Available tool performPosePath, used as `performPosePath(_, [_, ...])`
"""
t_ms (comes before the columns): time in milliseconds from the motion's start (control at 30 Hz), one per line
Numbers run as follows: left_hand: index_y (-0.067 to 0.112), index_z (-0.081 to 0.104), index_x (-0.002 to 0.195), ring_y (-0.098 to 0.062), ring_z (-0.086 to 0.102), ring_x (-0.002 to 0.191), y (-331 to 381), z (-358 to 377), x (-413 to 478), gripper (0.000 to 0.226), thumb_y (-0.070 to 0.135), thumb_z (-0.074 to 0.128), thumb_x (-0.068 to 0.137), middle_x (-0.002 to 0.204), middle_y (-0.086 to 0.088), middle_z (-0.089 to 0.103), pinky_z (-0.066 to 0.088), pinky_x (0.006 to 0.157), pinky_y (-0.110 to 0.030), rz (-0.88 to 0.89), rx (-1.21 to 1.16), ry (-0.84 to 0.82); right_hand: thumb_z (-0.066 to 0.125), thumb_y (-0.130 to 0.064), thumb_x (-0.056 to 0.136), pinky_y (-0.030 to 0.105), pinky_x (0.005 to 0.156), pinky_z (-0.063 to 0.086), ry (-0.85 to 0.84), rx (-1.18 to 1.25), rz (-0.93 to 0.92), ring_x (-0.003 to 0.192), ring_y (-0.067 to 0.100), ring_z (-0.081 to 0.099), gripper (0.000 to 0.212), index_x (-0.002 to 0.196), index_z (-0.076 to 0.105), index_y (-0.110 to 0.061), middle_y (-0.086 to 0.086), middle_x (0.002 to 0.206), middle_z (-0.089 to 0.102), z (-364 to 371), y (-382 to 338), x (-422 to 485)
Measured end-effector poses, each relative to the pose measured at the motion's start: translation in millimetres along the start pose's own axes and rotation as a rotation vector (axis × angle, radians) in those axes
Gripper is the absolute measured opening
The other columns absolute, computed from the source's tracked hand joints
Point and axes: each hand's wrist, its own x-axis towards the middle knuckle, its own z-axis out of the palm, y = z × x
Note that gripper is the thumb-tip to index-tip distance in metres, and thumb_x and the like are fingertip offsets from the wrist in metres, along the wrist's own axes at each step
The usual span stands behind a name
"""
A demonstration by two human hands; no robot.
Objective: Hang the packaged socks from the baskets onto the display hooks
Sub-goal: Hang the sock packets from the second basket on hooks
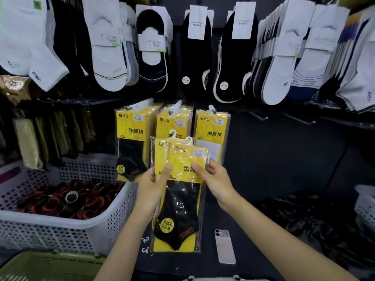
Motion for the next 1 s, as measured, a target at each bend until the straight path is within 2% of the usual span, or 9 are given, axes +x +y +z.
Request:
performPosePath(100, [0.018,0.070,0.095,-0.009,0.069,0.083,0.5,-2.4,0.8,0.034,0.043,0.047,0.093,0.086,0.002,0.075,0.052,0.071,-0.022,-0.010,0.046,0.019,0.060,-0.018,0.092,0.014,0.076,0.053,0.031,0.028,0.012,0.087,0.006,0.070,0.011,0.102,0.064,-0.018,-0.004,0.096,0.074,-13.1,-0.8,-2.7])
performPosePath(200, [0.018,0.070,0.096,-0.003,0.070,0.077,0.4,-7.3,1.8,0.033,0.040,0.045,0.095,0.085,0.008,0.075,0.050,0.058,-0.013,0.014,0.027,0.010,0.054,-0.016,0.096,0.024,0.083,0.055,0.110,0.041,0.014,0.089,0.010,0.070,0.011,0.099,0.064,-0.021,-0.002,0.096,0.074,-28.9,-2.3,-1.1])
performPosePath(300, [0.027,0.069,0.095,0.002,0.068,0.087,1.8,-11.3,4.3,0.027,0.038,0.044,0.096,0.091,0.015,0.074,0.049,0.068,-0.011,0.044,0.043,0.047,0.051,-0.016,0.097,0.033,0.089,0.053,0.239,-0.001,-0.007,0.096,0.017,0.068,0.012,0.096,0.063,-0.020,0.003,0.103,0.072,-44.7,-9.9,7.7])
performPosePath(500, [0.024,0.067,0.088,0.011,0.064,0.073,4.0,-15.1,6.6,0.027,0.035,0.044,0.098,0.077,0.024,0.071,0.043,0.055,-0.002,0.064,0.033,0.094,0.051,-0.018,0.098,0.014,0.067,0.051,0.294,-0.071,-0.081,0.086,0.003,0.067,0.013,0.094,0.061,-0.024,-0.006,0.097,0.071,-56.9,-42.7,38.0])
performPosePath(600, [0.025,0.068,0.088,0.008,0.067,0.077,2.4,-16.3,7.9,0.026,0.035,0.045,0.097,0.080,0.021,0.073,0.048,0.061,-0.008,0.042,0.030,0.101,0.050,-0.015,0.098,0.019,0.074,0.053,0.265,-0.130,-0.107,0.090,0.010,0.067,0.011,0.098,0.060,-0.019,0.000,0.101,0.070,-54.0,-50.8,52.5])
performPosePath(700, [0.029,0.068,0.087,0.006,0.067,0.081,1.5,-18.9,8.3,0.026,0.040,0.046,0.096,0.084,0.021,0.073,0.047,0.068,-0.015,0.019,0.023,0.110,0.049,-0.013,0.098,0.015,0.070,0.053,0.237,-0.184,-0.146,0.087,0.007,0.065,0.012,0.098,0.059,-0.020,0.000,0.100,0.068,-51.3,-52.8,63.4])
performPosePath(800, [0.028,0.068,0.090,0.008,0.066,0.080,-0.2,-21.9,10.4,0.028,0.043,0.045,0.096,0.085,0.022,0.072,0.048,0.065,-0.012,0.026,0.028,0.118,0.049,-0.014,0.098,0.027,0.083,0.052,0.221,-0.231,-0.109,0.093,0.014,0.065,0.011,0.097,0.059,-0.021,0.004,0.106,0.068,-52.5,-48.2,74.8])
performPosePath(867, [0.022,0.069,0.092,-0.001,0.068,0.083,-1.5,-22.8,12.0,0.032,0.044,0.046,0.095,0.086,0.014,0.074,0.051,0.071,-0.018,0.010,0.027,0.117,0.050,-0.014,0.098,0.033,0.088,0.053,0.236,-0.201,-0.075,0.097,0.020,0.065,0.012,0.103,0.060,-0.017,0.008,0.109,0.068,-52.5,-44.6,83.4])
performPosePath(1000, [0.024,0.070,0.088,-0.004,0.069,0.086,-1.8,-19.6,11.9,0.030,0.042,0.047,0.095,0.087,0.014,0.074,0.051,0.067,-0.014,0.013,0.018,0.117,0.058,-0.020,0.094,0.043,0.096,0.050,0.359,-0.194,0.003,0.106,0.035,0.062,0.025,0.105,0.062,0.002,0.021,0.112,0.065,-51.5,-32.1,101.6])
